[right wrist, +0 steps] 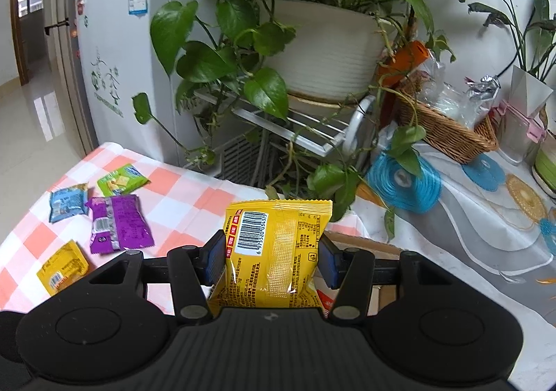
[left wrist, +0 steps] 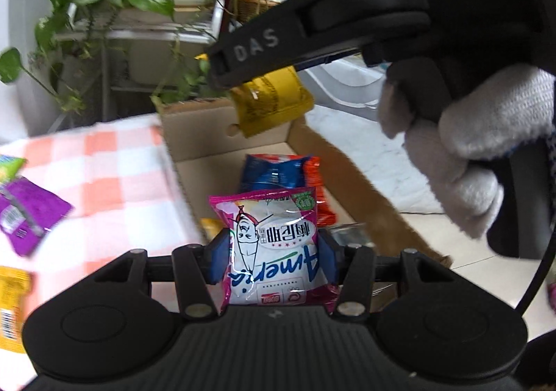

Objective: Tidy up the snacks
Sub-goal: 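Open the right tool to drop the yellow bag while the left drops the pink bag into the box, then move both tools back from the box toward the remaining yellow bag, then close the left tool on the yellow bag while the right tool closes on the purple bag, then carry the purple bag with the right tool while the left carries the yellow bag to the box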

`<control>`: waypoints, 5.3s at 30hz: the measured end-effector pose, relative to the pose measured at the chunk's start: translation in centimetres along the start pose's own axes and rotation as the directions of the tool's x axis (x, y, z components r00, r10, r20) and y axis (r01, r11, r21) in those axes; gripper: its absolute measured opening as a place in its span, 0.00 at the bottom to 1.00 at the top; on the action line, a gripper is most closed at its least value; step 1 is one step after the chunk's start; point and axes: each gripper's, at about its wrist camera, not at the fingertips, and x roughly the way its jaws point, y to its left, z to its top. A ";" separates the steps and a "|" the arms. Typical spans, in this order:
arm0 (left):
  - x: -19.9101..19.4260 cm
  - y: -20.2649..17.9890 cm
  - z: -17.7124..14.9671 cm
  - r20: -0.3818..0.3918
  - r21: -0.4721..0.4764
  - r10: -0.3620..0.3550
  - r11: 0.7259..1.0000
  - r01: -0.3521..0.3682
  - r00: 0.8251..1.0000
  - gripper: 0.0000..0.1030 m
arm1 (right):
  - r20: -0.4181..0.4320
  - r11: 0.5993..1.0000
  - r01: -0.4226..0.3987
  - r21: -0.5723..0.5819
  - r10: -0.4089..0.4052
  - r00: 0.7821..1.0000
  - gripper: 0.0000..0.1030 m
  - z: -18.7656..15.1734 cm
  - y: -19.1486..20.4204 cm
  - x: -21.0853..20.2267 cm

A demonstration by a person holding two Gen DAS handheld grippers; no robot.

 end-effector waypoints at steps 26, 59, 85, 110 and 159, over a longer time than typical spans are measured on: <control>-4.4 5.7 -1.1 -0.032 -0.039 0.110 0.993 -0.111 0.993 0.80 | 0.000 0.994 -0.035 0.108 0.036 0.999 0.69 0.3 -0.4 0.4; -6.0 17.7 -4.4 -0.169 -0.054 0.374 0.920 -0.387 0.912 0.82 | -0.066 0.984 -0.160 -0.073 0.155 0.986 0.77 0.7 7.7 3.2; -2.9 19.0 -4.5 -0.185 -0.067 0.377 0.916 -0.395 0.907 0.70 | -0.145 0.966 -0.260 -0.019 0.254 0.956 0.80 0.7 12.5 8.2; -6.1 21.5 -4.3 -0.206 -0.153 0.444 0.866 -0.477 0.872 0.48 | -0.152 0.944 -0.329 0.017 0.328 0.933 0.85 0.7 15.5 15.2; -6.2 20.2 -3.2 -0.163 -0.134 0.479 0.855 -0.500 0.862 0.47 | -0.173 0.975 -0.214 -0.056 0.202 0.964 0.73 -1.2 15.0 8.8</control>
